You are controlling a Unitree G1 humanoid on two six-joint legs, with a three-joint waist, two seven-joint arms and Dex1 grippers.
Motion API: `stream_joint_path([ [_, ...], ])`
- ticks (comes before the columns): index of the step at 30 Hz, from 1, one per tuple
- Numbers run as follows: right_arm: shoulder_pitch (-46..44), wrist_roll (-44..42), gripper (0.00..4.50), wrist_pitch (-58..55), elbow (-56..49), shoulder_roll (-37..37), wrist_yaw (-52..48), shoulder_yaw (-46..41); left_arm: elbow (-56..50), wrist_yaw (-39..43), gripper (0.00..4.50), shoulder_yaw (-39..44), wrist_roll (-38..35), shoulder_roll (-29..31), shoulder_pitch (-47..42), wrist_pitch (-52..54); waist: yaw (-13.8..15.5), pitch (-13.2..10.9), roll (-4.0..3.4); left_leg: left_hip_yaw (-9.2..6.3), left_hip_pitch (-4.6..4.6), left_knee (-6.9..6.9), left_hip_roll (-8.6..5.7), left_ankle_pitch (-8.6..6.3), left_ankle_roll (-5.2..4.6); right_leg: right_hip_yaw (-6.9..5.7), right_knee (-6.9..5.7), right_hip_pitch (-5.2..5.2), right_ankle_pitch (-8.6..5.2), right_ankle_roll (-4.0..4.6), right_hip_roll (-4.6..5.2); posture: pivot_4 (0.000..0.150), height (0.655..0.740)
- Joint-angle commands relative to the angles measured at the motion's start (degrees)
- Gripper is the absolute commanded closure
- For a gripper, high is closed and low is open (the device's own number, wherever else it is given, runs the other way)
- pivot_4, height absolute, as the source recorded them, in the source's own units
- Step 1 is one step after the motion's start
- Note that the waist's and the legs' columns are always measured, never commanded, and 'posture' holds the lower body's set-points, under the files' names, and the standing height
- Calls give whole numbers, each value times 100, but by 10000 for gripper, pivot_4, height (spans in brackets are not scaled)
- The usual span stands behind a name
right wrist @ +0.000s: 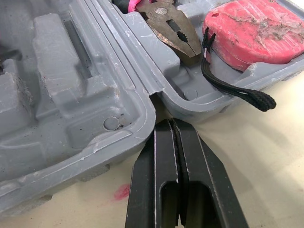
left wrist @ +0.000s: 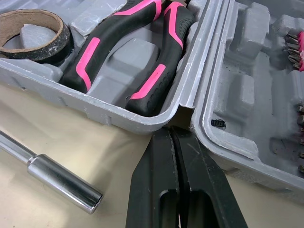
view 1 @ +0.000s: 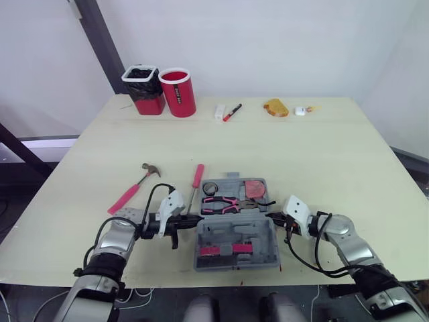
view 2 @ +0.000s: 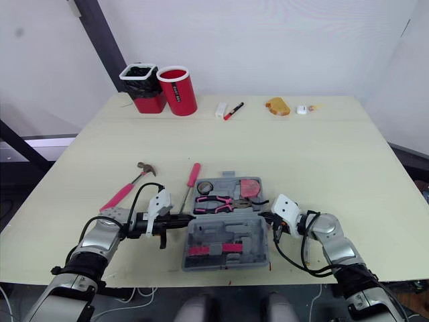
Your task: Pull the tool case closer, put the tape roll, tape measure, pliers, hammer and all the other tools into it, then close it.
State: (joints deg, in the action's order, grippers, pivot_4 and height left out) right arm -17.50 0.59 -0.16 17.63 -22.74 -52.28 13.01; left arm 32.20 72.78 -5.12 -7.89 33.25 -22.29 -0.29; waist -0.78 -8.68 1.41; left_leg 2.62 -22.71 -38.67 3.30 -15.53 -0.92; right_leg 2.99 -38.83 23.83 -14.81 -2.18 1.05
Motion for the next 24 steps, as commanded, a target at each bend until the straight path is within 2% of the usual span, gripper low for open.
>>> stream_joint_path([
  [1, 15, -112, 44873, -4, -310, 71, -103, 120, -161, 87, 44191, -118, -24, -125, -129, -118, 0, 0, 0, 0, 0, 0, 0, 0, 0, 0, 0, 0, 0, 0, 0, 1500, 7400],
  [24, 137, -201, 44873, -43, -380, -121, -91, -74, -27, -13, 44191, 40, 18, -59, -116, -201, 3, 0, 0, 0, 0, 0, 0, 0, 0, 0, 0, 0, 0, 0, 0, 1500, 7400],
])
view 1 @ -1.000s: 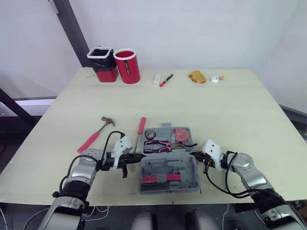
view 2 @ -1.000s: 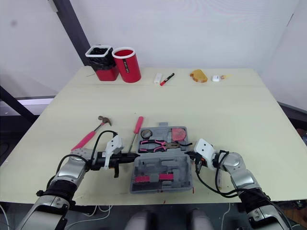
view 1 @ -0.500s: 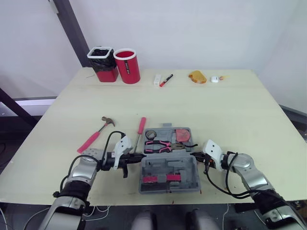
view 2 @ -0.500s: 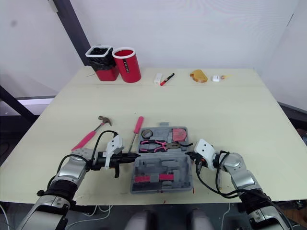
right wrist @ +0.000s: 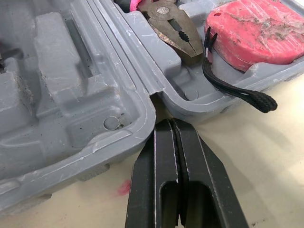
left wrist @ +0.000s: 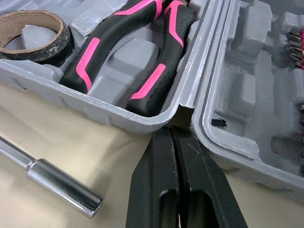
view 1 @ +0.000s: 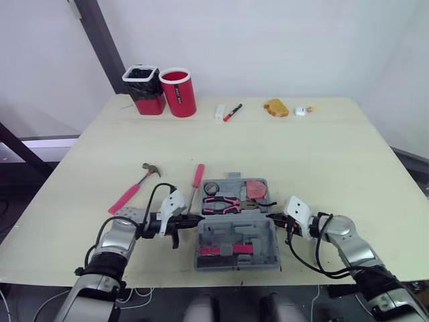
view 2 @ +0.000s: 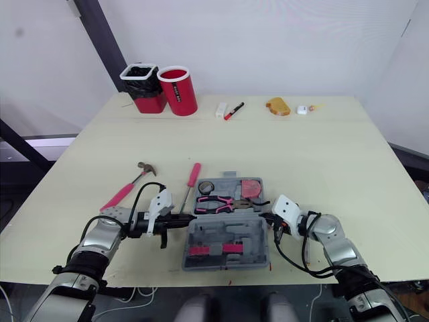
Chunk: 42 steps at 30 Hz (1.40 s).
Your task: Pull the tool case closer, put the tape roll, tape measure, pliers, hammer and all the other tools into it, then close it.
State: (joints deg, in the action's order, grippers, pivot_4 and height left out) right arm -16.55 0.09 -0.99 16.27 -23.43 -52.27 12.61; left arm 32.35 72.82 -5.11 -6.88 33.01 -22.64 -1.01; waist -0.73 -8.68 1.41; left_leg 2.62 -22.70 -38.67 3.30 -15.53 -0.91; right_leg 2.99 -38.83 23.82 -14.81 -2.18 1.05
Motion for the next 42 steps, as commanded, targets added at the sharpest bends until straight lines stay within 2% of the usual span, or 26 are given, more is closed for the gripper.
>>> stream_joint_path([
  [1, 51, -173, 44873, 34, -260, -74, -95, -57, -49, -27, 44191, 51, -95, -35, -73, -126, -1, 0, 0, 0, 0, 0, 0, 0, 0, 0, 0, 0, 0, 0, 0, 1500, 7400],
  [18, 401, -507, 44873, 140, -551, -352, 162, -508, -524, -176, 44191, 400, -432, 229, 541, -40, -12, 0, 0, 2, 2, 0, 0, 0, 0, 3, 0, 0, 0, 0, 0, 1500, 7400],
  [23, 787, -1040, 44873, 103, -1014, -345, 318, -1050, -1092, -152, 44191, 834, -875, 385, 1033, 74, -9, 0, 0, 0, 1, 1, 2, 0, 0, 1, -1, 1, 0, 0, 2, 1500, 7400],
  [32, 2117, -2130, 44873, 20, -1847, -553, 505, -2561, -1845, -584, 44191, 2194, -1767, 645, 2165, 339, -4, 0, -1, 5, 4, 4, 3, 0, 0, 2, 3, -2, -1, -1, 7, 1500, 7400],
  [34, 2432, -2316, 40058, 35, -1900, -588, 554, -2926, -1946, -686, 39359, 2470, -1840, 688, 2491, 316, -10, 0, 0, 6, 6, 4, 4, 0, 0, 3, 3, -2, -1, -1, 8, 1500, 7400],
  [37, 2934, -2580, 30334, 94, -1951, -608, 545, -3436, -2078, -842, 30294, 2875, -1923, 691, 2992, 248, -12, 0, 0, 9, 11, 10, 4, 0, 0, 4, 4, -3, -2, 0, 8, 1500, 7400],
  [39, 3329, -2653, 20090, 252, -1891, -637, 454, -3759, -2155, -1001, 20438, 3217, -2037, 632, 3343, 256, -10, 0, 0, 9, 14, 10, 5, 0, 0, 5, 3, -3, -2, 1, 8, 1500, 7400],
  [42, 3855, -2740, 12651, 519, -1746, -609, 326, -4153, -2160, -1277, 13378, 3716, -2195, 490, 3813, 248, -7, 0, 0, 13, 20, 13, 6, -1, 0, 7, 6, -7, -4, 1, 11, 1500, 7400],
])
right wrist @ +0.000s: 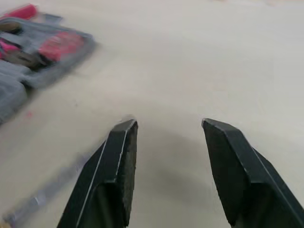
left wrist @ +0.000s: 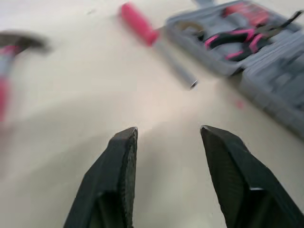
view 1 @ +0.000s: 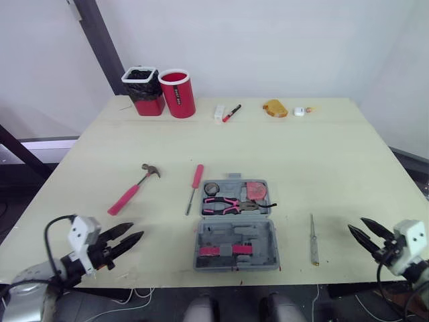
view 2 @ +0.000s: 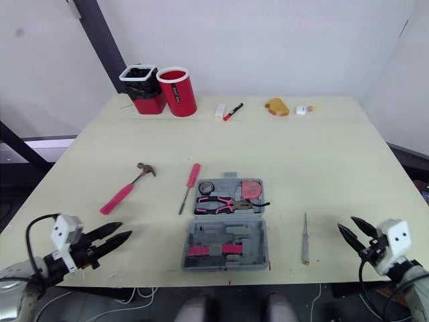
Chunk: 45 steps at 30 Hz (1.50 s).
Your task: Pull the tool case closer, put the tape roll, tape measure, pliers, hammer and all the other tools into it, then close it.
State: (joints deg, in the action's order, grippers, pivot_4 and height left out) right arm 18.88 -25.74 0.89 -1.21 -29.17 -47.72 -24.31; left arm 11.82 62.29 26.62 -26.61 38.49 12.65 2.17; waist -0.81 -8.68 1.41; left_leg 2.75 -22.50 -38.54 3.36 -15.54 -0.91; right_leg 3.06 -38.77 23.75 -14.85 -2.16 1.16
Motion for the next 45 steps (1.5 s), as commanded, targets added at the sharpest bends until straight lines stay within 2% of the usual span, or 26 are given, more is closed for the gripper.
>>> stream_joint_path([
  [1, 423, -161, 6647, 410, 47, -28, -175, -518, -88, -286, 7601, 635, -247, -86, 390, -86, 0, 0, 1, 0, 0, 1, 0, 0, 0, -1, 2, -1, -1, 1, 1, 1500, 7400],
  [3, 585, -173, 10, 520, 136, -4, -225, -605, -102, -357, 505, 760, -265, -143, 575, -118, -1, 1, 2, 1, 1, 4, 0, 0, 0, -1, 6, -1, -12, 17, 2, 1500, 7400],
  [11, 1246, -328, 10, 821, 701, 136, -435, -1005, -210, -409, 505, 953, -264, -280, 1136, -303, 6, 5, 7, 1, 28, 14, 0, -1, 1, 10, 10, -12, -27, 1, 22, 1500, 7400],
  [21, 1081, -366, 10, 765, 741, -48, -556, -923, -204, -313, 505, 749, -214, -132, 853, -346, -4, 5, 5, 11, 41, 21, 0, -1, 2, 17, 16, -11, -27, -1, 41, 1500, 7400],
  [33, 435, -389, 10, 112, -137, -479, -973, -104, -1145, 198, 505, -70, -424, 115, -52, -90, 4, 3, 1, 11, 35, 22, -10, -1, 1, 12, 22, -21, -13, 17, 34, 1500, 7400],
  [38, -62, 185, 10, 256, -138, -992, -1312, 551, -1648, 603, 505, -695, -315, 239, -443, -118, 0, 3, 3, 19, 37, 20, -13, -1, 1, 14, 22, -23, -11, 16, 27, 1500, 7400],
  [45, -1413, 380, 10, 1, 119, -1513, -2029, 1475, -2136, 1501, 505, -1507, -561, 593, -1140, 204, 2, -3, -1, 20, 35, 20, -7, -1, 1, 17, 21, -24, 1, -1, 2, 1500, 7400],
])
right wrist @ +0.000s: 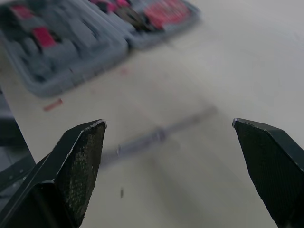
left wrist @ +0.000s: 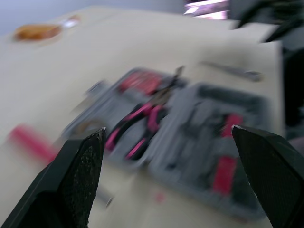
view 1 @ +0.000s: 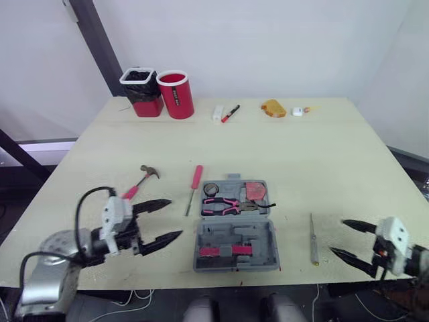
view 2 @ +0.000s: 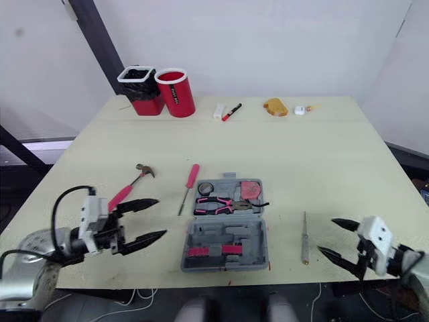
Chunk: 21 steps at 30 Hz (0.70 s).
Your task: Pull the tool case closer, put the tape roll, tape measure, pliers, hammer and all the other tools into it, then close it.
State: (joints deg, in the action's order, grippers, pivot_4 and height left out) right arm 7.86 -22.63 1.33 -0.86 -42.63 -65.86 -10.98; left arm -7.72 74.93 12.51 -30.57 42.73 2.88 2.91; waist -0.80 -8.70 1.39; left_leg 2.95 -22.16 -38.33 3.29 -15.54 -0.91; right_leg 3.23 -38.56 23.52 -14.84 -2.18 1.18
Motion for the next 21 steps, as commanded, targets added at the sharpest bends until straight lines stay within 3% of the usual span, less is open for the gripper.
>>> stream_joint_path([
  [1, -529, 122, 10, -25, 136, -215, -313, 266, -239, 324, 505, -179, -198, 205, -241, 181, 2, -1, 0, -2, -3, 0, 1, 0, 0, -1, 1, 1, 0, 0, -3, 1500, 7400],
  [4, -926, 188, 10, -105, 203, -239, -369, 464, -402, 428, 505, -327, -274, 220, -368, 266, -3, -4, -2, -4, -4, 0, 1, 0, 0, -1, 1, 2, 0, 0, -6, 1500, 7400],
  [8, -887, 92, 10, -900, -53, 89, 542, 323, -700, 376, 505, -381, -393, 196, -399, 408, 20, -4, -1, -14, -14, 0, 2, 0, 0, -11, 5, 2, 0, -1, -6, 1500, 7400],
  [17, 522, 434, 10, -2290, -2011, 1602, 3521, -75, -1167, 476, 505, -286, -592, 331, -150, 581, 6, -7, -9, -27, -41, -4, 4, 0, 0, -23, 6, 18, 0, -1, -4, 1500, 7400],
  [21, 987, 602, 10, -2850, -2689, 2055, 4233, 198, -1106, 642, 505, -298, -649, 455, -239, 593, -6, -6, -10, -20, -28, -9, 4, 1, 1, -15, 2, 16, -4, 2, -4, 1500, 7400],
])
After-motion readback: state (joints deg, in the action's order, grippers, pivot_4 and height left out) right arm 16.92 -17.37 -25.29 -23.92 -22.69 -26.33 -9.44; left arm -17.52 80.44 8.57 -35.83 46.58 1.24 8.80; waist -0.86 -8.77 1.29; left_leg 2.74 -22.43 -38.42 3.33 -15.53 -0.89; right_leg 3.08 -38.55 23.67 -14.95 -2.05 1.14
